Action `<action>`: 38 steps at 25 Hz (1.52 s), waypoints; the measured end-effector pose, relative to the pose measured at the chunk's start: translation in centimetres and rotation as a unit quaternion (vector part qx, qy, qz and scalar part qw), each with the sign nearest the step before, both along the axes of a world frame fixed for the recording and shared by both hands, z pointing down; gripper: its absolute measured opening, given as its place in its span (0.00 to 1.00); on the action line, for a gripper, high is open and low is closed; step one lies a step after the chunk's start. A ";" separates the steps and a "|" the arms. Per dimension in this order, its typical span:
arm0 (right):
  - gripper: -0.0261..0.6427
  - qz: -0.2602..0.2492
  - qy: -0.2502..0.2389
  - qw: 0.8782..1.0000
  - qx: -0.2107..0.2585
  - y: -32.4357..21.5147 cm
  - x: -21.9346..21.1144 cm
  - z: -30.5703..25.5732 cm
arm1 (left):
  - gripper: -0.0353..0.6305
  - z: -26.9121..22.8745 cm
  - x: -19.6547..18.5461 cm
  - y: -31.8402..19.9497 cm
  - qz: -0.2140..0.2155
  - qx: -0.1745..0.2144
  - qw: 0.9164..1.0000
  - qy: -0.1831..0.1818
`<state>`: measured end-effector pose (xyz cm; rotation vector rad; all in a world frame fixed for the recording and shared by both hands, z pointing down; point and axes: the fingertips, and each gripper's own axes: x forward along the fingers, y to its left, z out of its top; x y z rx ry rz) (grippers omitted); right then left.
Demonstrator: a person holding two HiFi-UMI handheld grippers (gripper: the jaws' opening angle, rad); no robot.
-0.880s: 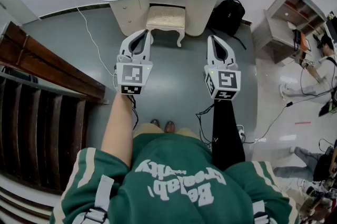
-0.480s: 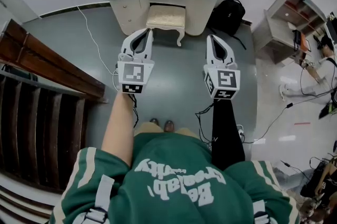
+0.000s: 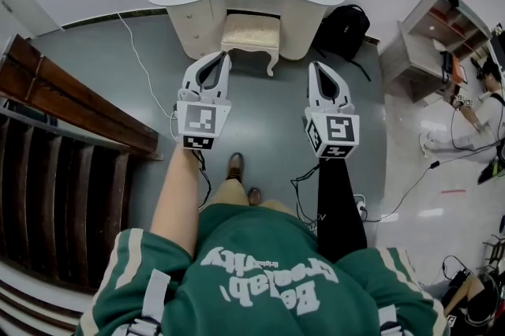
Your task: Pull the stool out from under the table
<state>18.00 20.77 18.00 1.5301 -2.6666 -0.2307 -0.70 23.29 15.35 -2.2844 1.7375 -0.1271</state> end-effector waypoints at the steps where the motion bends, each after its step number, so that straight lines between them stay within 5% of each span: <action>1: 0.05 -0.002 0.000 1.000 0.000 -0.3 -0.2 0.1 | 0.07 0.1 -0.3 -0.3 0.000 -0.001 1.000 0.001; 24: 0.05 0.026 0.004 0.999 -0.033 -22.9 -7.7 2.8 | 0.07 2.8 -8.3 -24.5 0.040 -0.025 0.999 0.025; 30: 0.05 0.033 0.014 0.998 -0.051 -26.7 -8.4 4.0 | 0.07 3.4 -9.5 -29.2 0.050 -0.042 0.997 0.051; 38: 0.05 0.022 0.035 0.997 -0.059 -31.0 -8.6 5.1 | 0.07 4.6 -10.1 -33.9 0.033 -0.051 0.997 0.044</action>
